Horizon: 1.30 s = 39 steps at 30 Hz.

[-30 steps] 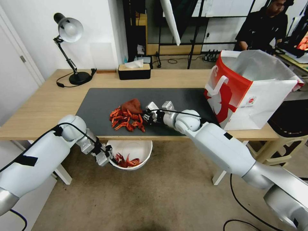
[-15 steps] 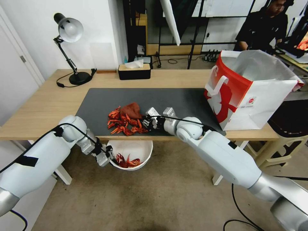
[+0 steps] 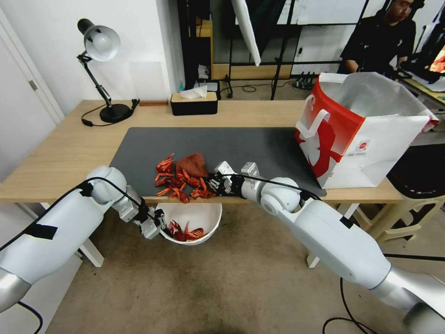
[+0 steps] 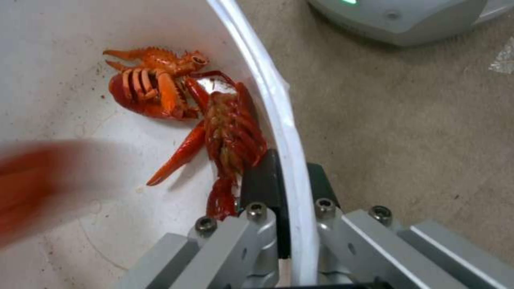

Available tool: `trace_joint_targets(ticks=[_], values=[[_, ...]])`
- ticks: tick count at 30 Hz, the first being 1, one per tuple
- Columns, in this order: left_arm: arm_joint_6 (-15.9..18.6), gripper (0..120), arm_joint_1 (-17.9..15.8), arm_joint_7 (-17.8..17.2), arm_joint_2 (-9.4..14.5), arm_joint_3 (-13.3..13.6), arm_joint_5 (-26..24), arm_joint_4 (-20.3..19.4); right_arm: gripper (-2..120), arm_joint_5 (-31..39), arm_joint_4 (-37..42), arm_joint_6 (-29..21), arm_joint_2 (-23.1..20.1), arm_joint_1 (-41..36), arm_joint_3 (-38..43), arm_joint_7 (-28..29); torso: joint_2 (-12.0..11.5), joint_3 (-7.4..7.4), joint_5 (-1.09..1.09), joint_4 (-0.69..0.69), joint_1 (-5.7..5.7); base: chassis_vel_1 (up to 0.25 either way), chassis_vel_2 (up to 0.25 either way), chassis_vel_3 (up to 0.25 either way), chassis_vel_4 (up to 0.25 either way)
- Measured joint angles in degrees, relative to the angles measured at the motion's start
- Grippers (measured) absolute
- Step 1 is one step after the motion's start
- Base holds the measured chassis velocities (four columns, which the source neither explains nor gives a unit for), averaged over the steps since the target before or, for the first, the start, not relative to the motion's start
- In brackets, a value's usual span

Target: Sweep shrimp from table into container with towel, then put container into takeout bag.

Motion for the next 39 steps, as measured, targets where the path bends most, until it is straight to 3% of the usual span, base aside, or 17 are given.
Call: trace_joint_targets(ticks=[39], values=[[0.1,0,-0.7,-0.1,0.5,0.2,-0.3,0.9,7,-0.7,8.9,-0.4,-3.3,-9.1,5.4,0.8,0.0,0.0,0.0,-0.01,0.0,0.0,0.0,0.0,0.0]])
